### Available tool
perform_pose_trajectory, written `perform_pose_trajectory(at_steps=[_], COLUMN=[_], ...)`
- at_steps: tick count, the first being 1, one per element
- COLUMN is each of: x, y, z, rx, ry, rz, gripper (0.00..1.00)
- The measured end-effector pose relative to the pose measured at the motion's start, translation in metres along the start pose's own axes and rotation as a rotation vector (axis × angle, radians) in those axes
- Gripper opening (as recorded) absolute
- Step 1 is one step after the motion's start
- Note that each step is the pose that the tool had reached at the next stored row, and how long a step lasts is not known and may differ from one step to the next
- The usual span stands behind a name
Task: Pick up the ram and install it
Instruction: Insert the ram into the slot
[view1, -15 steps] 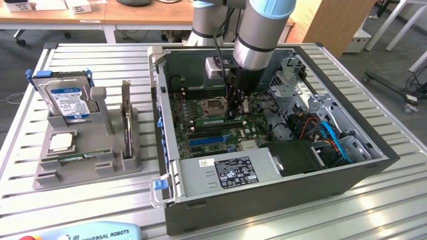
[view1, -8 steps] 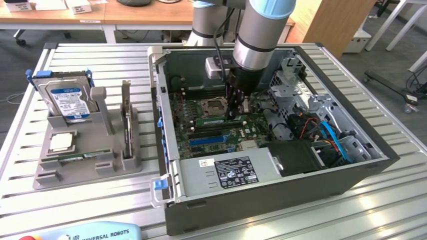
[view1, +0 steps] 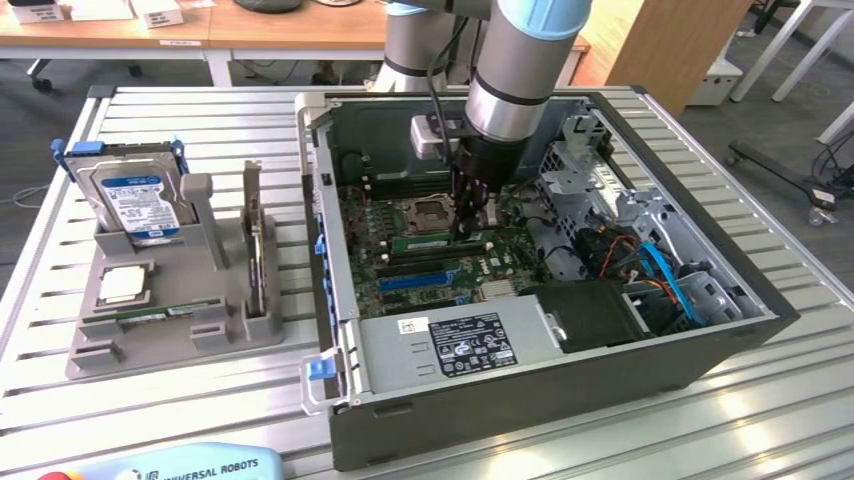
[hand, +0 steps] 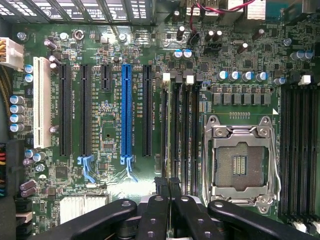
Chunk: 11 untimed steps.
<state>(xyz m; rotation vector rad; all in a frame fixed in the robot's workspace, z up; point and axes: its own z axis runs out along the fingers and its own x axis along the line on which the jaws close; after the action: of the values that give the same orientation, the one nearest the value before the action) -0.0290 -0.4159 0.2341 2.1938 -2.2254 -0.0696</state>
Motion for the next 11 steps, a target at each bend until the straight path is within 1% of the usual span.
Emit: perform_pose_trajectory(at_steps=[11], x=[0.0000], y=[0.0000], z=[0.0001], rx=[-0.0002], ry=[0.0004], rz=[-0.010], gripper=[0.11])
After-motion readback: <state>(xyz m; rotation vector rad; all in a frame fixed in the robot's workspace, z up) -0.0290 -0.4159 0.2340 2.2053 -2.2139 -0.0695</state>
